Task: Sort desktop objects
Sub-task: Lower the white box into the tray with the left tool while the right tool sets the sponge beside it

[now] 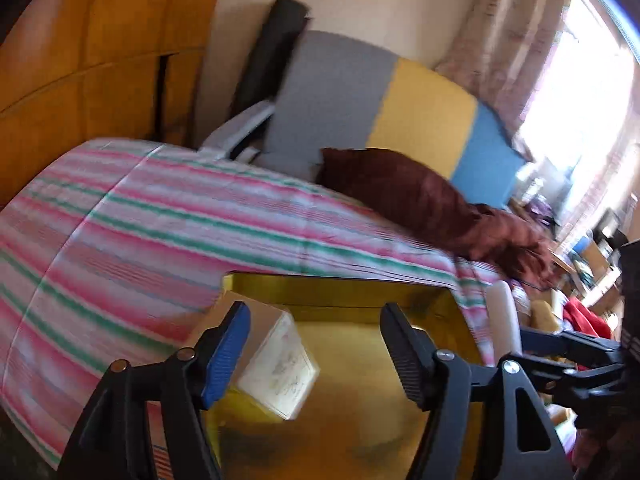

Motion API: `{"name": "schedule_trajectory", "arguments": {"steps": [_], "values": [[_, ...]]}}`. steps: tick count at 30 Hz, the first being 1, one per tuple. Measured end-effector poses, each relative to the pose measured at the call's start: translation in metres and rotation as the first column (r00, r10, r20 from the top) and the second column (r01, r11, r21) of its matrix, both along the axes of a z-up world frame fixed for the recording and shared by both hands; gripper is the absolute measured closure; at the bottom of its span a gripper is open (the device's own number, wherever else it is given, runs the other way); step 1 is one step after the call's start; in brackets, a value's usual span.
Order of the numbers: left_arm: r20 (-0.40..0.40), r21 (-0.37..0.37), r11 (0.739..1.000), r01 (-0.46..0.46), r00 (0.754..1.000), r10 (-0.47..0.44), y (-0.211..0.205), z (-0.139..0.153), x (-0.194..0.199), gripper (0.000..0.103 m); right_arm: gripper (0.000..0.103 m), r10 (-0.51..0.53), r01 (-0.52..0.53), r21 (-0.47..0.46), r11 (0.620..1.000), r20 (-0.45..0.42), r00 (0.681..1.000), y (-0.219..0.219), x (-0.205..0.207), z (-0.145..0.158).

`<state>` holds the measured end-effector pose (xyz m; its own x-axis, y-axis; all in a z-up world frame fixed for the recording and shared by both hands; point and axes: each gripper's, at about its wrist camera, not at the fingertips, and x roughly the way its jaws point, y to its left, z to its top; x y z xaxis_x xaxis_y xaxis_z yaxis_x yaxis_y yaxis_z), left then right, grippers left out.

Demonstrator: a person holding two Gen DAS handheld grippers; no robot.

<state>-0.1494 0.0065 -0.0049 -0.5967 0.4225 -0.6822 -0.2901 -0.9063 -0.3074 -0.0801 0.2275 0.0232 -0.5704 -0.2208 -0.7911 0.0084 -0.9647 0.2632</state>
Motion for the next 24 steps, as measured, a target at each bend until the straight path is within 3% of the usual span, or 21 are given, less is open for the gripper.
{"name": "schedule_trajectory", "arguments": {"steps": [4,6,9,16,20,24], "values": [[-0.011,0.030,0.999,-0.044,0.999,0.045,-0.020,0.003,0.014,0.031,0.022,0.034,-0.034,-0.004,0.999,-0.011,0.999,-0.019,-0.013,0.000],[-0.019,0.058,0.997,-0.047,0.999,0.048,-0.027,0.007,0.027,0.034,0.014,0.047,-0.047,0.007,0.999,-0.005,0.999,-0.024,-0.011,-0.009],[-0.035,0.060,0.997,-0.050,0.998,0.052,-0.032,0.007,0.051,0.039,0.014,0.049,-0.049,-0.004,0.999,0.028,0.998,-0.019,0.009,-0.019],[0.064,0.035,0.999,-0.041,0.997,0.039,-0.025,-0.026,0.074,0.041,0.005,0.029,-0.031,0.045,0.999,0.051,0.998,-0.012,0.040,-0.045],[0.078,0.055,0.998,-0.020,0.997,0.015,-0.016,-0.030,0.089,0.041,0.003,0.009,-0.001,0.174,0.985,-0.049,0.999,-0.010,0.065,-0.032],[0.060,0.078,0.997,0.029,0.998,-0.034,-0.001,-0.022,0.103,0.041,0.000,0.000,0.088,0.402,0.912,-0.216,0.976,-0.016,0.095,-0.013]]}}
